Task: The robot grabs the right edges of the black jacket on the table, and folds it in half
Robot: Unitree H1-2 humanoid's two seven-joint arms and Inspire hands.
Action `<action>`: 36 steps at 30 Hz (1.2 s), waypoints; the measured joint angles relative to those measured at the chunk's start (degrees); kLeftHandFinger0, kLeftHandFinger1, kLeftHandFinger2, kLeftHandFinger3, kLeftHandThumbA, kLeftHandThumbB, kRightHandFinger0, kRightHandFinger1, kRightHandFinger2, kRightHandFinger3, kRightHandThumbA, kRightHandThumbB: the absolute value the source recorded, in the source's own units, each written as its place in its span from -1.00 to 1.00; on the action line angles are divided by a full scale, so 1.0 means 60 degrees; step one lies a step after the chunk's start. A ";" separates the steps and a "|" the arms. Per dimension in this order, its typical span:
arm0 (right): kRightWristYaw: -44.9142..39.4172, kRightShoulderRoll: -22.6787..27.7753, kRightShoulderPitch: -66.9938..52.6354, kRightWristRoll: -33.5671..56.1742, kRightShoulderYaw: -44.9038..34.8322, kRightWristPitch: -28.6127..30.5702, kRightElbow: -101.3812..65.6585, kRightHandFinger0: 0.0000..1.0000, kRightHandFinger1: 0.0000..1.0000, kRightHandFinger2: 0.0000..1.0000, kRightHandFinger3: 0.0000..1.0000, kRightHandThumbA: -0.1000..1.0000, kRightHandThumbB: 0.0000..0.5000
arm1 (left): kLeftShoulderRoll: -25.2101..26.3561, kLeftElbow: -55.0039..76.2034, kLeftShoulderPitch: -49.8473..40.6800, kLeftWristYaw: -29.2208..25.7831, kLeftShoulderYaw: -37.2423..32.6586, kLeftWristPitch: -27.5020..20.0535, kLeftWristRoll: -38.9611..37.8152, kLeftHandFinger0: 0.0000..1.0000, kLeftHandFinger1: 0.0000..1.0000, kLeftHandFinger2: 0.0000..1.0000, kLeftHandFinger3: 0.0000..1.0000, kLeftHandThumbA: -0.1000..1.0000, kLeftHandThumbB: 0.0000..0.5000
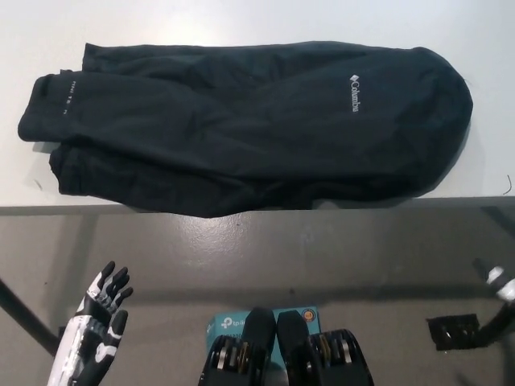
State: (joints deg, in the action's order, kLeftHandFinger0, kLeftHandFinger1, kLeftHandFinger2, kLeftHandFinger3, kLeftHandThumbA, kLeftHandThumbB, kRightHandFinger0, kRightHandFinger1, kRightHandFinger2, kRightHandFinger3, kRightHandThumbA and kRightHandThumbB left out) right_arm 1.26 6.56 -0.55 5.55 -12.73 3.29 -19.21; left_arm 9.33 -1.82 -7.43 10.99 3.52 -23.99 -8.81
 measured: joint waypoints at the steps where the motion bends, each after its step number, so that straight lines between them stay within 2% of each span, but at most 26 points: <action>1: 0.0030 0.0145 0.0352 0.0123 -0.0166 -0.0254 -0.0086 1.00 1.00 1.00 1.00 1.00 -0.59 | -0.0013 0.0034 -0.0047 -0.0001 0.0025 -0.0001 -0.0017 0.96 1.00 1.00 1.00 0.44 0.89; 2: 0.0052 0.0256 0.0648 0.0213 -0.0258 -0.0460 -0.0129 1.00 1.00 1.00 1.00 1.00 -0.59 | -0.0018 0.0040 -0.0072 -0.0003 0.0053 -0.0003 -0.0033 0.96 1.00 1.00 1.00 0.44 0.90; 5: 0.0127 0.0481 0.1492 0.0511 -0.0472 -0.1093 -0.0144 1.00 1.00 1.00 1.00 1.00 -0.32 | -0.0019 0.0039 -0.0081 -0.0010 0.0134 -0.0004 -0.0091 0.96 1.00 1.00 1.00 0.46 0.95; 8: 0.0170 0.0626 0.2201 0.0931 -0.0783 -0.1683 -0.0024 1.00 1.00 1.00 1.00 0.99 -0.27 | -0.0019 0.0039 -0.0080 -0.0012 0.0164 -0.0002 -0.0127 0.95 1.00 1.00 1.00 0.48 0.95; 9: 0.0181 0.0674 0.2499 0.1141 -0.0917 -0.1930 0.0118 1.00 1.00 1.00 1.00 0.94 -0.24 | -0.0018 0.0039 -0.0084 -0.0013 0.0179 -0.0002 -0.0134 0.96 1.00 1.00 1.00 0.46 0.92; 11: 0.0173 0.0768 0.2961 0.1493 -0.1122 -0.2338 0.0543 1.00 1.00 1.00 1.00 0.75 -0.06 | -0.0016 0.0038 -0.0087 -0.0012 0.0208 -0.0002 -0.0151 0.96 1.00 1.00 1.00 0.44 0.95; 12: 0.0168 0.0816 0.3212 0.1698 -0.1248 -0.2557 0.0842 1.00 1.00 1.00 1.00 0.74 -0.05 | -0.0016 0.0038 -0.0085 -0.0012 0.0219 -0.0001 -0.0165 0.96 1.00 1.00 1.00 0.43 0.96; 13: 0.0157 0.0851 0.3449 0.1907 -0.1355 -0.2751 0.1156 1.00 1.00 1.00 1.00 0.79 0.04 | -0.0015 0.0038 -0.0085 -0.0012 0.0228 0.0002 -0.0183 0.96 1.00 1.00 1.00 0.44 0.91; 15: 0.0143 0.0932 0.3817 0.2238 -0.1440 -0.3015 0.1699 1.00 1.00 1.00 1.00 0.88 0.07 | -0.0016 0.0036 -0.0085 -0.0011 0.0232 0.0004 -0.0196 0.97 1.00 1.00 1.00 0.46 0.89; 18: 0.0119 0.1151 0.4296 0.2821 -0.1448 -0.3383 0.2778 1.00 1.00 1.00 1.00 0.95 -0.10 | -0.0016 0.0036 -0.0091 -0.0012 0.0232 0.0004 -0.0204 0.98 1.00 1.00 1.00 0.45 0.88; 19: 0.0107 0.1216 0.4529 0.3024 -0.1460 -0.3505 0.3244 1.00 1.00 1.00 1.00 0.95 0.00 | -0.0016 0.0036 -0.0096 -0.0011 0.0235 0.0005 -0.0215 0.96 1.00 1.00 1.00 0.48 0.91; 23: 0.0013 0.1392 0.5354 0.3709 -0.1604 -0.3988 0.4968 1.00 1.00 1.00 1.00 1.00 0.18 | -0.0016 0.0036 -0.0093 -0.0017 0.0287 0.0000 -0.0225 0.96 1.00 1.00 1.00 0.49 0.90; 25: -0.0098 0.1507 0.5853 0.4123 -0.1675 -0.4240 0.5907 1.00 1.00 1.00 1.00 1.00 0.20 | -0.0017 0.0036 -0.0095 -0.0020 0.0351 -0.0005 -0.0231 0.97 1.00 1.00 1.00 0.49 0.90; 26: -0.0153 0.1551 0.6071 0.4314 -0.1704 -0.4358 0.6302 1.00 1.00 1.00 1.00 1.00 0.29 | -0.0016 0.0036 -0.0095 -0.0020 0.0390 -0.0005 -0.0236 0.97 1.00 1.00 1.00 0.49 0.90; 27: -0.0210 0.1583 0.6270 0.4480 -0.1729 -0.4440 0.6621 1.00 1.00 1.00 1.00 1.00 0.29 | -0.0017 0.0036 -0.0095 -0.0021 0.0426 -0.0005 -0.0243 0.97 1.00 1.00 1.00 0.48 0.89; 28: -0.0262 0.1606 0.6394 0.4622 -0.1744 -0.4508 0.6864 1.00 1.00 1.00 1.00 0.99 0.29 | -0.0016 0.0036 -0.0095 -0.0021 0.0454 -0.0006 -0.0248 0.97 1.00 1.00 1.00 0.48 0.89; 29: -0.0352 0.1633 0.6564 0.4832 -0.1759 -0.4584 0.7266 1.00 1.00 1.00 1.00 1.00 0.15 | -0.0016 0.0036 -0.0095 -0.0022 0.0500 -0.0007 -0.0259 0.97 1.00 1.00 1.00 0.47 0.89; 31: -0.0504 0.1682 0.6789 0.5164 -0.1788 -0.4714 0.7848 1.00 1.00 1.00 1.00 1.00 0.25 | -0.0016 0.0038 -0.0094 -0.0021 0.0558 -0.0007 -0.0305 0.97 1.00 1.00 1.00 0.47 0.89; 35: -0.0742 0.1681 0.6859 0.5656 -0.1744 -0.4854 0.8426 1.00 1.00 1.00 1.00 1.00 0.06 | -0.0017 0.0133 -0.0194 -0.0022 0.0621 -0.0005 -0.0339 0.97 1.00 1.00 1.00 0.47 0.89; 36: -0.0795 0.1681 0.6859 0.5757 -0.1726 -0.4878 0.8542 1.00 1.00 1.00 1.00 1.00 0.13 | -0.0017 0.0194 -0.0242 -0.0022 0.0628 -0.0005 -0.0342 0.97 1.00 1.00 1.00 0.47 0.89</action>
State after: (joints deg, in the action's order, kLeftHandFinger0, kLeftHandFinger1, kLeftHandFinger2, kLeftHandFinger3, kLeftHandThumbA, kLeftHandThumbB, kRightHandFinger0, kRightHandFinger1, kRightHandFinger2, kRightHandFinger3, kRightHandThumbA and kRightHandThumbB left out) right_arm -3.51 16.65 40.60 40.09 -23.08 -25.97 32.04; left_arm 9.23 -0.65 -8.89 10.87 7.28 -24.02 -10.86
